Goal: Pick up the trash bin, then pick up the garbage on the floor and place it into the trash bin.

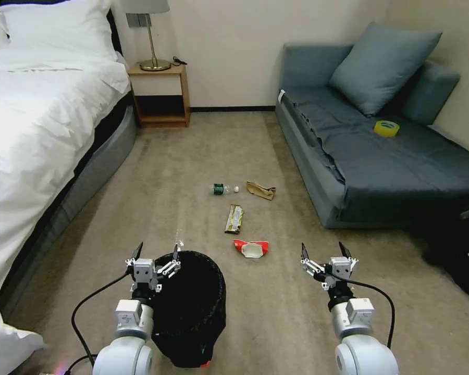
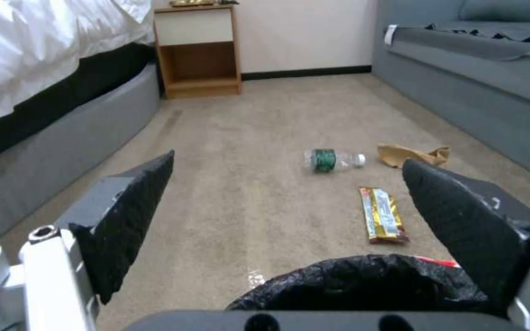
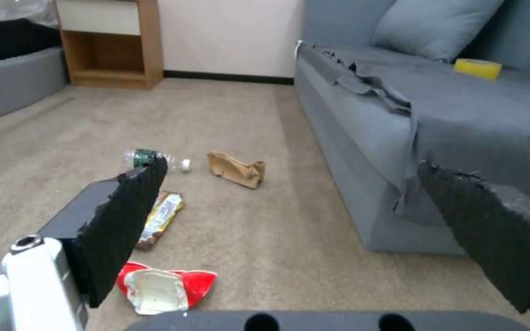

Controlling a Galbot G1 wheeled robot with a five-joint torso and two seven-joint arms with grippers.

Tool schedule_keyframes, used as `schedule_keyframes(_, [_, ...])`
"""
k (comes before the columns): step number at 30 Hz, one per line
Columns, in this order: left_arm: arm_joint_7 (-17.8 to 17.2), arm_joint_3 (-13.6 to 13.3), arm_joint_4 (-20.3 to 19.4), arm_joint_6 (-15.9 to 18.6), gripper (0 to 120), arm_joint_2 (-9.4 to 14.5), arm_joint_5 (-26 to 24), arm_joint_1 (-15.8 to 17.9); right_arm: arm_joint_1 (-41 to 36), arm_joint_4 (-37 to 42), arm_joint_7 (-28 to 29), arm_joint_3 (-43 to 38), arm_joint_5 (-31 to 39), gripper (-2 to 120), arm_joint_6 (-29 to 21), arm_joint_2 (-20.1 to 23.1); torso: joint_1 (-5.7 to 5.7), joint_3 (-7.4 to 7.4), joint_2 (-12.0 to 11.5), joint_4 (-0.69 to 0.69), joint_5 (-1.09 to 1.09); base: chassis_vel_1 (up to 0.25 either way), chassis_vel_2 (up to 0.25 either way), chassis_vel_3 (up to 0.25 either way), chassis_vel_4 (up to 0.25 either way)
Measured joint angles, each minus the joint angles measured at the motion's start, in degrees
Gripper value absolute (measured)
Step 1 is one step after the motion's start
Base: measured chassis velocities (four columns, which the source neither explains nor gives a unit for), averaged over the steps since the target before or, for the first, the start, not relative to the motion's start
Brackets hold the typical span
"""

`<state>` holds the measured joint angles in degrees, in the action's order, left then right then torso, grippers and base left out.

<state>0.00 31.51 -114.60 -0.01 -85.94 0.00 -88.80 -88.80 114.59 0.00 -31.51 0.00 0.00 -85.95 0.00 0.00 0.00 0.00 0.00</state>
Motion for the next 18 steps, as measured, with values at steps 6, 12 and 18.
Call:
schedule_keyframes(6, [0.0,0.0,0.0,0.0,100,0.0,0.0,0.0,0.0,0.0,0.0,0.0,0.0,100,0.0,0.0,0.0,0.0,0.0,0.0,0.0,0.0,0.0,0.0,0.0])
schedule_keyframes(12, [0.0,0.0,0.0,0.0,100,0.0,0.0,0.0,0.0,0.0,0.0,0.0,0.0,100,0.0,0.0,0.0,0.0,0.0,0.0,0.0,0.0,0.0,0.0,0.0])
schedule_keyframes(18, [0.0,0.0,0.0,0.0,100,0.0,0.0,0.0,0.0,0.0,0.0,0.0,0.0,100,0.0,0.0,0.0,0.0,0.0,0.0,0.0,0.0,0.0,0.0,0.0])
